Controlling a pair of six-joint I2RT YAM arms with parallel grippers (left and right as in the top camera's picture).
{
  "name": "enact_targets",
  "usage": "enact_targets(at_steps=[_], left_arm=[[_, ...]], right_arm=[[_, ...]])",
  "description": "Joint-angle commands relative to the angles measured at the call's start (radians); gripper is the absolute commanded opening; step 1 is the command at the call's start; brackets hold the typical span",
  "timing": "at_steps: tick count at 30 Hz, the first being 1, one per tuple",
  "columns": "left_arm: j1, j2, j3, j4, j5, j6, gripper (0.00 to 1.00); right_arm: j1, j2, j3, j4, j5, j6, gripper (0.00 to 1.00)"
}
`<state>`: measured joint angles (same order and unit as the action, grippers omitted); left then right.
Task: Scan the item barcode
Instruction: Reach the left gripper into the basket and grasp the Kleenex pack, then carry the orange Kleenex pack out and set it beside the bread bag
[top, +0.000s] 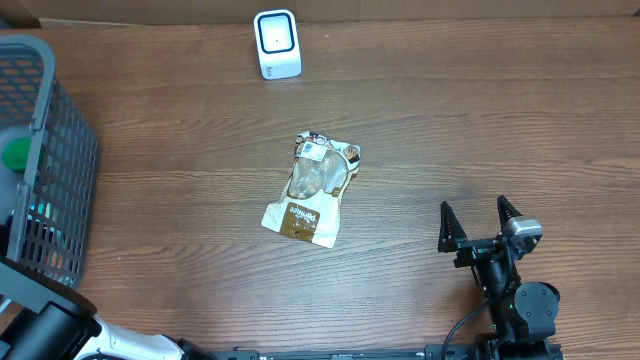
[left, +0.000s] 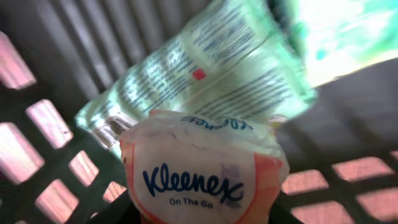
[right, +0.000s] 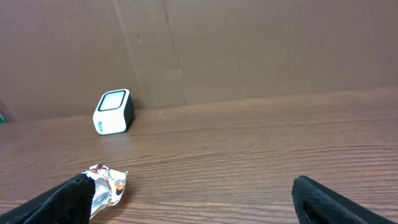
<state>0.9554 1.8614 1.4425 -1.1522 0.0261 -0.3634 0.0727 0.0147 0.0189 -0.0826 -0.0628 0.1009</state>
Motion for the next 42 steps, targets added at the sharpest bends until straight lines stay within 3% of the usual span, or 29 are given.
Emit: enact_targets(at_steps=[1, 13, 21, 32, 42], left_arm=[[-0.008, 0.008, 0.127, -0.065, 0.012, 0.001, 0.39], [-0.024, -0.058, 0.614, -0.292, 0.151, -0.007, 0.38], [-0.146, -0.167, 0.855, -0.383, 0.174, -0.005, 0.38], [-0.607, -0.236, 0.825, -0.537, 0.047, 0.036, 0.40], [-1.000, -0.196, 0.426, -0.394, -0.048, -0.004, 0.41]], right_arm=[[0.006, -0.012, -0.011, 0.003, 0.010, 0.003, 1.00], [0.006, -0.012, -0.011, 0.003, 0.010, 0.003, 1.00], [0.006, -0.012, -0.011, 0.003, 0.010, 0.003, 1.00], [0.006, -0.012, -0.011, 0.003, 0.010, 0.003, 1.00], [0.006, -0.012, -0.011, 0.003, 0.010, 0.003, 1.00]])
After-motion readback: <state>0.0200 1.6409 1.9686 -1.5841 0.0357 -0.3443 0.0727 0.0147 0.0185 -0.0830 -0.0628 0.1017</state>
